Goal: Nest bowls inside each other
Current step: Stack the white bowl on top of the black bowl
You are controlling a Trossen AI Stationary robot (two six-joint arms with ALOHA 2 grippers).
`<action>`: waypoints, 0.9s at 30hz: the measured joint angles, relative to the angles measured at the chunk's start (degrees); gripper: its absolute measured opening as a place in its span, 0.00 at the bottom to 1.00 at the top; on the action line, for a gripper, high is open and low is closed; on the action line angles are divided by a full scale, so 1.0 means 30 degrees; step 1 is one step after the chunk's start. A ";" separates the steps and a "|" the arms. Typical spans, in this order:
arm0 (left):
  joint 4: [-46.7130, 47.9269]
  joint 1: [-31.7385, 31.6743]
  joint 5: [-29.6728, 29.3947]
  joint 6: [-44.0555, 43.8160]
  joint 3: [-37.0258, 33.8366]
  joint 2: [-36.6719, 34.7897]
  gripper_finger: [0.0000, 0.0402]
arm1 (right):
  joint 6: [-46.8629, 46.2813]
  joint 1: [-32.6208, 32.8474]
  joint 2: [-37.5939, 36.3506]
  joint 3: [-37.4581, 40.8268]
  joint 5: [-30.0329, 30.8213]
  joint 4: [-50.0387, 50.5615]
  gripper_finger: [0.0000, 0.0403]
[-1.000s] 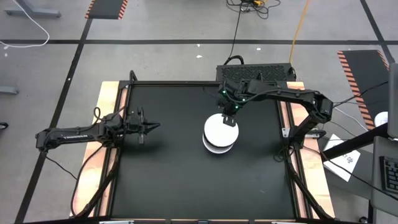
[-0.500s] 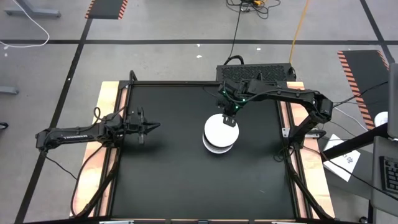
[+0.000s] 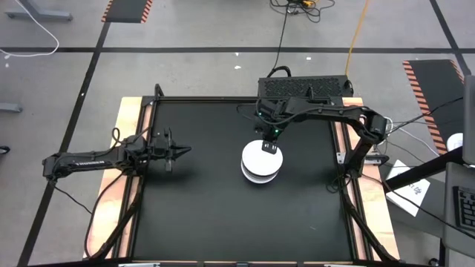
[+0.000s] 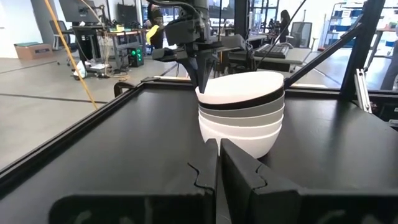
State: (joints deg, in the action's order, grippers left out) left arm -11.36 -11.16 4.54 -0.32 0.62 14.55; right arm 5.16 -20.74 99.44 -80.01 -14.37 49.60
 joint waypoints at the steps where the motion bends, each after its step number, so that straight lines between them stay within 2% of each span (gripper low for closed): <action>1: 0.0018 0.0002 0.0000 0.0009 0.0000 -0.0003 0.05 | -0.0055 0.0047 -0.0016 0.0000 0.0022 -0.0020 0.00; 20: 0.0286 0.0004 0.0003 0.0031 0.0000 0.0004 0.05 | -0.0937 0.1460 -0.0568 0.0029 0.0436 -0.1142 0.00; 27: 0.0300 0.0000 0.0044 -0.0073 0.0000 0.0004 0.05 | -0.1133 0.1460 -0.0612 0.0029 0.0370 -0.1338 0.11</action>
State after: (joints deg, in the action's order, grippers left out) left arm -10.46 -11.16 4.67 -0.54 0.62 14.57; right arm 1.76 -16.36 97.60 -79.92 -13.26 45.58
